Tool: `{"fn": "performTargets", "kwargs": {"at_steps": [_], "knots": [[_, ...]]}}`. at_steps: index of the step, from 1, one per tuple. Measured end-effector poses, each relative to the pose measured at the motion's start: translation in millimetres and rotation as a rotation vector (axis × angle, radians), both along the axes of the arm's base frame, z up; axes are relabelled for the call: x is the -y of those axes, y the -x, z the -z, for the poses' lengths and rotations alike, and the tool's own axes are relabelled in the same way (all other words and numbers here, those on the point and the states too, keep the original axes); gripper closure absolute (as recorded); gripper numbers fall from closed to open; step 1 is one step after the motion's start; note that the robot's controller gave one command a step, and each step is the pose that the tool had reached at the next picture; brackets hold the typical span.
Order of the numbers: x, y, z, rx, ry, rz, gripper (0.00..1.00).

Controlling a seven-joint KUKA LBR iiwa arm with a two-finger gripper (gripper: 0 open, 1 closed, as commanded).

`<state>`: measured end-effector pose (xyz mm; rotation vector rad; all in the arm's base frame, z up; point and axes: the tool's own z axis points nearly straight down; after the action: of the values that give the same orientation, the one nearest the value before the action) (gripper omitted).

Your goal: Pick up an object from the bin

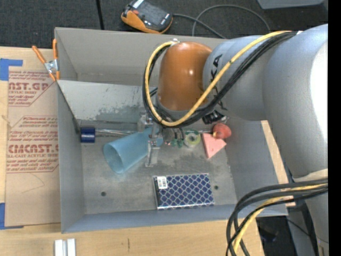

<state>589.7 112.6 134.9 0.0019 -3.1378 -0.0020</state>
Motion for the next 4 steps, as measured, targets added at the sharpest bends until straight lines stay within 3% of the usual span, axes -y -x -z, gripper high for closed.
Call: {"fn": "performTargets", "kwargs": {"at_steps": [1, 2, 3, 4], "knots": [[0.5, -1.1, -4.5, 0.005, 0.000, 0.001, 0.00], [-4.1, -2.0, 12.0, 0.014, 0.000, -0.083, 0.00], [-13.2, 4.2, 47.4, 0.003, -0.001, -0.203, 0.00], [-22.4, -1.8, 65.5, 0.015, -0.002, -0.086, 1.00]]}}
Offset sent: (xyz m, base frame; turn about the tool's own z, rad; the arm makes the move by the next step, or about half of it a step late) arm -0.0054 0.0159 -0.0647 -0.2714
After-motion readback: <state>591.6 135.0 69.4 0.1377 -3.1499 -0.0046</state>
